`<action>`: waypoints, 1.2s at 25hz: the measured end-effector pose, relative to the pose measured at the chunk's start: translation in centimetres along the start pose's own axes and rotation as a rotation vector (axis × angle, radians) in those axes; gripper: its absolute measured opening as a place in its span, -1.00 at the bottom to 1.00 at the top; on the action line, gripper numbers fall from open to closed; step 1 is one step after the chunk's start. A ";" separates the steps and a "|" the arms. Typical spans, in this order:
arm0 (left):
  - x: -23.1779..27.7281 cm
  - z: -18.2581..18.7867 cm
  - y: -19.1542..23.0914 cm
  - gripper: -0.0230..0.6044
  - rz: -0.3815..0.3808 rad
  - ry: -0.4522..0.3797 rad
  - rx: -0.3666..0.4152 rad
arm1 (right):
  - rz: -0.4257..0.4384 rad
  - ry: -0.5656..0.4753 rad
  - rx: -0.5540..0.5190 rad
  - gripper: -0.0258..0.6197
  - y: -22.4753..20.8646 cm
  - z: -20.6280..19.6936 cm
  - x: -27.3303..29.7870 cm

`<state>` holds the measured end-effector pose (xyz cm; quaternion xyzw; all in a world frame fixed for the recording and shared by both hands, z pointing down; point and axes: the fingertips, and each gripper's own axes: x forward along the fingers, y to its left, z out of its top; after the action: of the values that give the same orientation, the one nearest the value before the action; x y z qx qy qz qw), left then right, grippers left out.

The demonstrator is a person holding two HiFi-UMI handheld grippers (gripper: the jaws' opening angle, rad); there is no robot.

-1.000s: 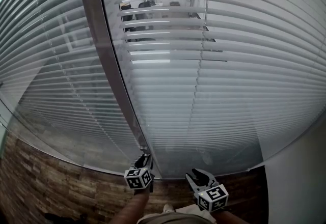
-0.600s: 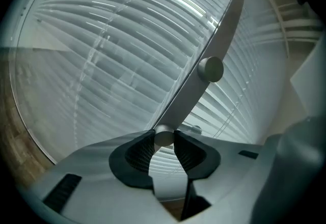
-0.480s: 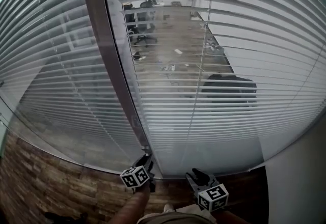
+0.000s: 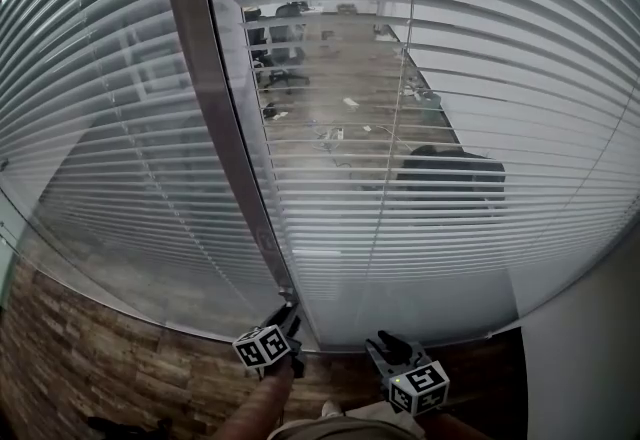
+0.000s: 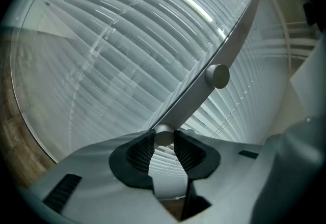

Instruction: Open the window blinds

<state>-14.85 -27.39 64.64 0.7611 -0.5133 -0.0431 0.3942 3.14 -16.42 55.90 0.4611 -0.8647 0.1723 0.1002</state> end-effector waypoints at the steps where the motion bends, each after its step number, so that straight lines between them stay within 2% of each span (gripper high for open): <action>1: 0.0 0.0 0.0 -0.50 -0.003 0.001 -0.006 | 0.000 0.001 -0.001 -0.54 0.0 -0.1 0.0; 13: 0.0 0.1 -0.1 -0.50 -0.032 -0.002 -0.053 | -0.003 -0.007 -0.003 -0.54 0.2 0.1 -0.3; 18: 0.5 0.6 0.2 -0.49 -0.022 -0.012 -0.039 | -0.012 -0.006 0.004 -0.54 0.0 0.4 0.4; 25: -0.6 1.0 -0.7 -0.42 -0.022 -0.028 0.108 | -0.042 -0.015 0.015 -0.54 -0.3 0.6 0.1; 30: -2.8 0.8 -1.9 -0.42 -0.035 -0.032 0.251 | -0.086 -0.031 0.031 -0.54 -0.8 0.7 -1.0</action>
<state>-15.11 -25.25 61.87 0.8125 -0.5077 0.0025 0.2866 4.35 -16.36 55.15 0.5020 -0.8427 0.1740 0.0872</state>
